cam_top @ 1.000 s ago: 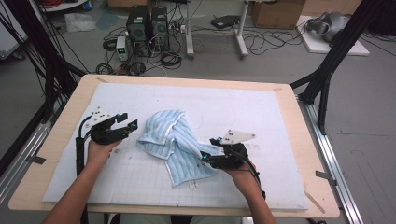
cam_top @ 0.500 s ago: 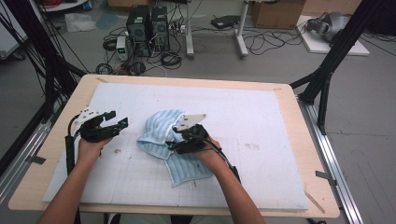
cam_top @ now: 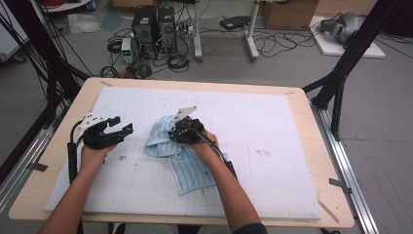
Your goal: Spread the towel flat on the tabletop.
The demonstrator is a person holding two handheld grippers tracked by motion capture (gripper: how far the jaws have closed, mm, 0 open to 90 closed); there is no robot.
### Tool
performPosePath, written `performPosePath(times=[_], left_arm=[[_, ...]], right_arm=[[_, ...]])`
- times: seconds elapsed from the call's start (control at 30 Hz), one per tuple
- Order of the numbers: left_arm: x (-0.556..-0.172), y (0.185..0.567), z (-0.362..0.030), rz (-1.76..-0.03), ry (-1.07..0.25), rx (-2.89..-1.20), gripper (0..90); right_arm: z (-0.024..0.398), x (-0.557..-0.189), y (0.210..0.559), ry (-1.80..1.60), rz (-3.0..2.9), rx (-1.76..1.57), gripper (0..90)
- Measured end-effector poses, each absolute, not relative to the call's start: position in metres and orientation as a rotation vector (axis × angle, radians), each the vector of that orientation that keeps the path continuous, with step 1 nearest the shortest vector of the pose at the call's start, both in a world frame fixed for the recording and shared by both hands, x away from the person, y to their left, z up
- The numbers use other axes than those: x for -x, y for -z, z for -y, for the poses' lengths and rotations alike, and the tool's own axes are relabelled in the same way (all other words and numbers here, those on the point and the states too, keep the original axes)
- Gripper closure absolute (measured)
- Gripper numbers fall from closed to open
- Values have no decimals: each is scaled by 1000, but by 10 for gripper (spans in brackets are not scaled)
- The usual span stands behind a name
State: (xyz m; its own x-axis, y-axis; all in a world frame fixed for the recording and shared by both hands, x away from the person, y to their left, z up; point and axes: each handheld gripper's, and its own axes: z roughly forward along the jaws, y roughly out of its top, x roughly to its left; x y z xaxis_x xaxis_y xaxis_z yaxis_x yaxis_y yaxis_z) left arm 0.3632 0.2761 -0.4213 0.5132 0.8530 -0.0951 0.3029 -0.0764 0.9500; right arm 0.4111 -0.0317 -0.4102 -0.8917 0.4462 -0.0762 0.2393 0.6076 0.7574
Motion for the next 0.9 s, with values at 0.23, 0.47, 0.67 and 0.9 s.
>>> performPosePath(times=[0.23, 0.47, 0.67, 0.9], left_arm=[[-363, 421, -278, -1020, -618, -1629, 355], [-363, 421, -280, -1030, -623, -1620, 362], [-362, 422, -280, -1025, -612, -1624, 382], [-362, 422, -279, -1022, -602, -1629, 400]], right_arm=[[23, -435, 408, -1219, -2577, -678, 793], [12, -455, 412, -1177, -2430, -873, 605], [46, -461, 396, -1256, -2312, -909, 580], [74, -465, 418, -1098, -2459, -958, 501]])
